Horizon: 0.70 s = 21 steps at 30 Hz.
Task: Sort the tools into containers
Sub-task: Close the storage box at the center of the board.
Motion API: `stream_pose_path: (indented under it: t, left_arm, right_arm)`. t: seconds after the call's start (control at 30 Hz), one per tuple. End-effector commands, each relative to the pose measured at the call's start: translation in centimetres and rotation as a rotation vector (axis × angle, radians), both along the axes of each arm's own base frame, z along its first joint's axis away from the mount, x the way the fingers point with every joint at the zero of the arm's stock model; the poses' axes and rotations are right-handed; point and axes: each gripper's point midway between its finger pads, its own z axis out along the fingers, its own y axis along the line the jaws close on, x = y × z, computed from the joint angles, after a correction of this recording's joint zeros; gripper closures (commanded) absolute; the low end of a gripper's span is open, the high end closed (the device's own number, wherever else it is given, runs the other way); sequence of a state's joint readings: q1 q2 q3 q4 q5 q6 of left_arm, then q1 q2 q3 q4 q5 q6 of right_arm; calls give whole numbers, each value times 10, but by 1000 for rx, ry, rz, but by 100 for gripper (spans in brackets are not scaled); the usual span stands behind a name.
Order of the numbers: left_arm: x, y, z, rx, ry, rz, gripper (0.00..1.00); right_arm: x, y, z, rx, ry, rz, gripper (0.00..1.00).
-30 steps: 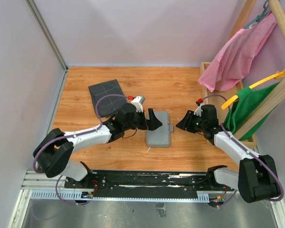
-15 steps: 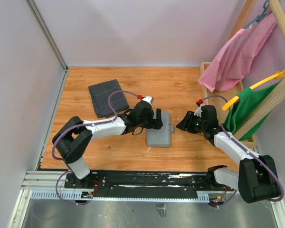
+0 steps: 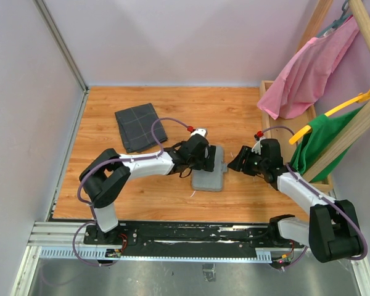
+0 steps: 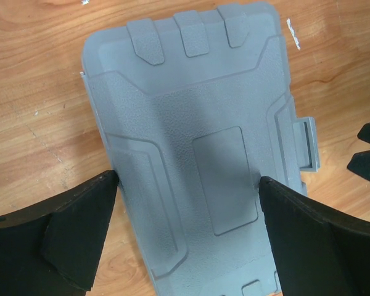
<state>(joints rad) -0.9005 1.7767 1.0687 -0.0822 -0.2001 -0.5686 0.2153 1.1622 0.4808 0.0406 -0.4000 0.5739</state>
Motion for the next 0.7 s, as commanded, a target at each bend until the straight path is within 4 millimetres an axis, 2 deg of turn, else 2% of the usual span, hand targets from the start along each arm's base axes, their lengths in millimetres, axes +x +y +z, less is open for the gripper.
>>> stream_pose_path:
  t: [0.0,0.27,0.43,0.67]
  left_arm:
    - [-19,21,-41,196,57,-9,1]
    - [-47,61,-88,373,148,22,3]
    - [-61,82,-102,408,178,41,3]
    - [-69,90,-110,414,197,45,4]
  right_arm:
    - [-3,-1,-8,5,22,-1,47]
    - [-3,0,-13,18,41,-13,44]
    - [2,6,-11,84,20,-18,44]
    - [8,20,-9,172,12,13,42]
